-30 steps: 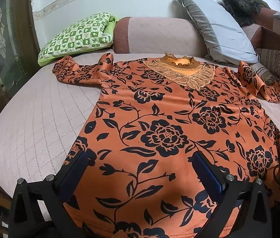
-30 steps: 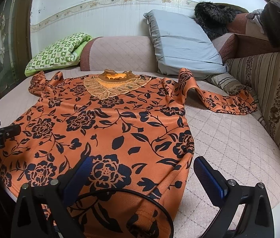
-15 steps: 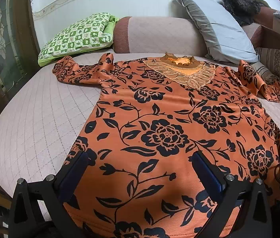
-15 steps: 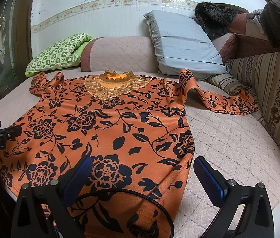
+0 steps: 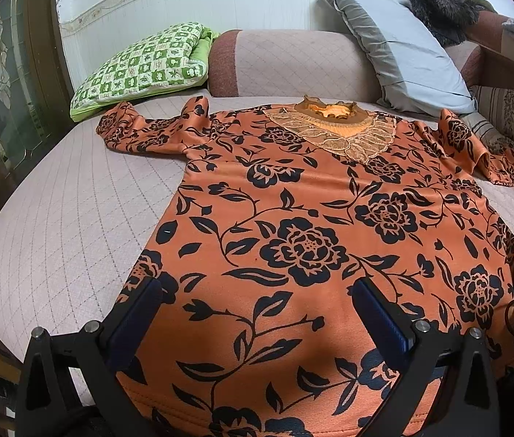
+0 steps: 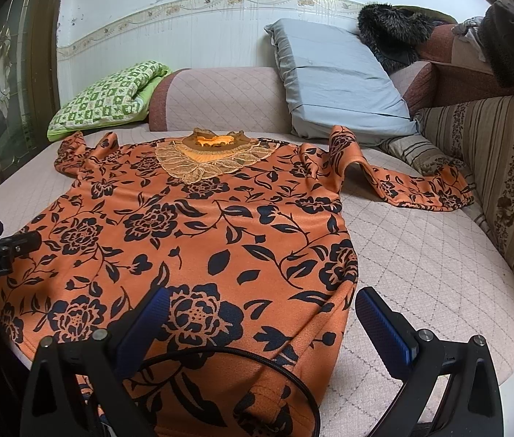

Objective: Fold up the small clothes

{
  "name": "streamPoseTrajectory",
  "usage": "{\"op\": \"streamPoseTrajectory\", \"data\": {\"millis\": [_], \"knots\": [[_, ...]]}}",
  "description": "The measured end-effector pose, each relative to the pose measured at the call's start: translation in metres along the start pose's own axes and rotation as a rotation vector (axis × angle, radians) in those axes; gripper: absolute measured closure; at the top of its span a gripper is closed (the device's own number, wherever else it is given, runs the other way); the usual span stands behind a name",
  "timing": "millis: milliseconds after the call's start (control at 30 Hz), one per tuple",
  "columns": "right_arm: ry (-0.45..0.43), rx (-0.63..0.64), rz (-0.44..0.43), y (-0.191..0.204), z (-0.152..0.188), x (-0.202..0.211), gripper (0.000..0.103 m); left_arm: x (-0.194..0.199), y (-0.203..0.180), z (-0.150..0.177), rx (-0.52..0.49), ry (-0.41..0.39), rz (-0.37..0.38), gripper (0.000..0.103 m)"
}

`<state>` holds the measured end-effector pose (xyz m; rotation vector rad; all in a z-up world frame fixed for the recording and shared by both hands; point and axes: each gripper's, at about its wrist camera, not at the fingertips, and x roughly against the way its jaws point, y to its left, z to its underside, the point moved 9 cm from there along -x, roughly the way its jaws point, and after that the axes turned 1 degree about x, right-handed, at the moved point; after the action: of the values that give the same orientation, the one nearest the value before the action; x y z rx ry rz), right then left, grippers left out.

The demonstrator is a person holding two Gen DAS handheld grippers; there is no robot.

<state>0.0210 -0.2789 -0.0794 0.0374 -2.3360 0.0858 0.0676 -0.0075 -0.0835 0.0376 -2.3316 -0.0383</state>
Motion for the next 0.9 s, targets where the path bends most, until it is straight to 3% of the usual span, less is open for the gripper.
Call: {"op": "streamPoseTrajectory", "data": {"millis": [900], "knots": [[0.001, -0.002, -0.002, 0.0000, 0.0009, -0.0004, 0.000, -0.0013, 0.0006, 0.0013, -0.002, 0.002, -0.003, 0.000]]}}
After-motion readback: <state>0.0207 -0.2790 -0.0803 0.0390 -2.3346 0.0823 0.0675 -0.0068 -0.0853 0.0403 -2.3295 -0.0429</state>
